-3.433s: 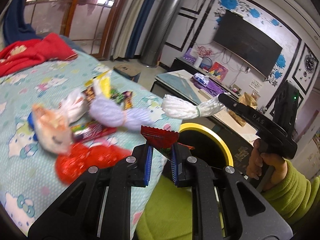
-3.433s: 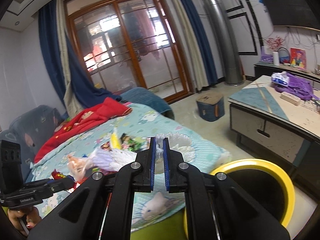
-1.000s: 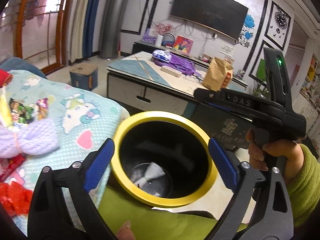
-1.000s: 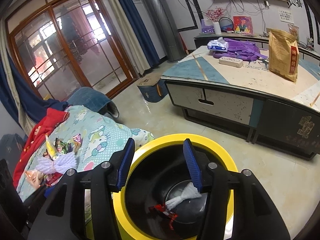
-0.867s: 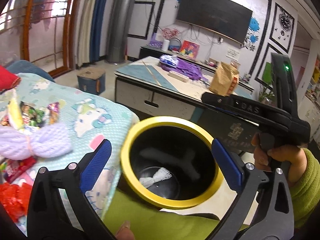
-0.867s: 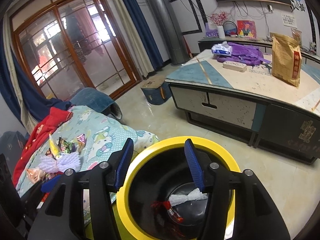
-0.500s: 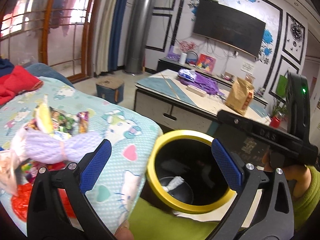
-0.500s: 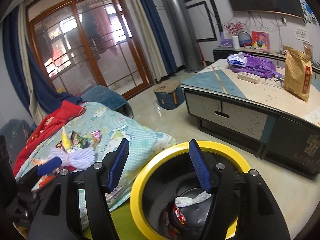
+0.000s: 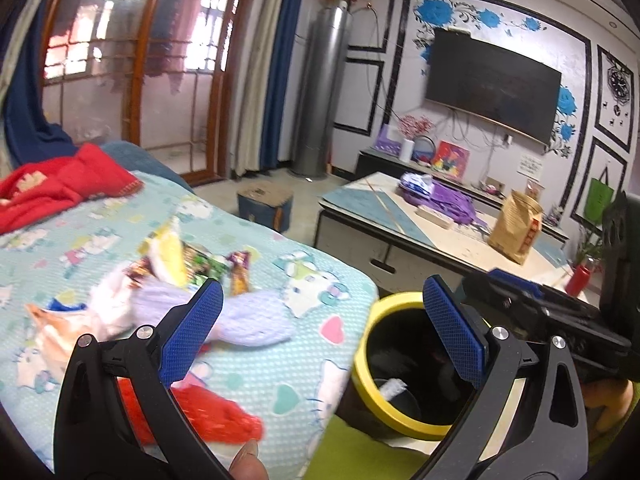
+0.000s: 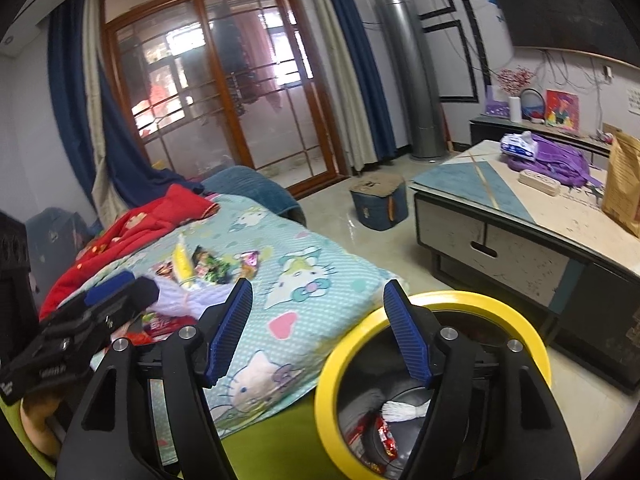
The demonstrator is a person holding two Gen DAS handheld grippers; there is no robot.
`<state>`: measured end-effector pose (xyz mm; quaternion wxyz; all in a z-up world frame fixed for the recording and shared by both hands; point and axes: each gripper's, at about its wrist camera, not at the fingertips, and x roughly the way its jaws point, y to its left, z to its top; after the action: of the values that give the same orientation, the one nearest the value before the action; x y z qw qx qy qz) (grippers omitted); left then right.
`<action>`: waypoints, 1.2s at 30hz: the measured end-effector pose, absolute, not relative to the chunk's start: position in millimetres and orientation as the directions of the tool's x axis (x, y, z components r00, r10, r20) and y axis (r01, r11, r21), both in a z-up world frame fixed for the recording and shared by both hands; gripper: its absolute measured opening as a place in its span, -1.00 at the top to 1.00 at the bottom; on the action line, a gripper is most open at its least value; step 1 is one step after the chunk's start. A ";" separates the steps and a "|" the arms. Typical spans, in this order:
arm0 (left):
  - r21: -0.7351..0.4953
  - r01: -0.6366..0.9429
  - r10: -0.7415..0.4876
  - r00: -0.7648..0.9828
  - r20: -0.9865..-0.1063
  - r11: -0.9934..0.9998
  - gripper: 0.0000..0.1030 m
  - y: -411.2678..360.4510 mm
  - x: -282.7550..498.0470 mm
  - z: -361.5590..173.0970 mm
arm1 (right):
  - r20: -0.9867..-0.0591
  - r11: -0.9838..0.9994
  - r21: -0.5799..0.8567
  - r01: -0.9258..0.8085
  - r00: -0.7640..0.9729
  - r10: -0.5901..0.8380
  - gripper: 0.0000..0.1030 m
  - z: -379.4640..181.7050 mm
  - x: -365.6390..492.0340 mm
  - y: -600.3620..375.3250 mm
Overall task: Collect trash
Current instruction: 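Move both tools back over the trash on the bed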
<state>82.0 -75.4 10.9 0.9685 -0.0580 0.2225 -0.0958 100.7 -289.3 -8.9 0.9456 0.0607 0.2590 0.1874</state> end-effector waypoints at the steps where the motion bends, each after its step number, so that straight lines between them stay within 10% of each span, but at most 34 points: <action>1: -0.150 0.151 -0.201 0.888 -0.413 0.977 -0.78 -72.2 80.9 12.7 | -0.469 0.920 0.210 -0.330 0.792 0.391 -0.29 -9.4 99.5 -286.2; 36: -0.199 -0.132 0.037 0.907 -0.419 0.971 -0.78 41.6 67.0 14.4 | -0.559 0.771 0.070 -0.633 0.615 0.556 -0.52 -30.8 70.5 -152.6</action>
<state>67.0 41.6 14.4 0.9701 -0.1121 0.2109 0.0436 70.5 -152.6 -30.8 0.8961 -0.0674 0.2869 0.3318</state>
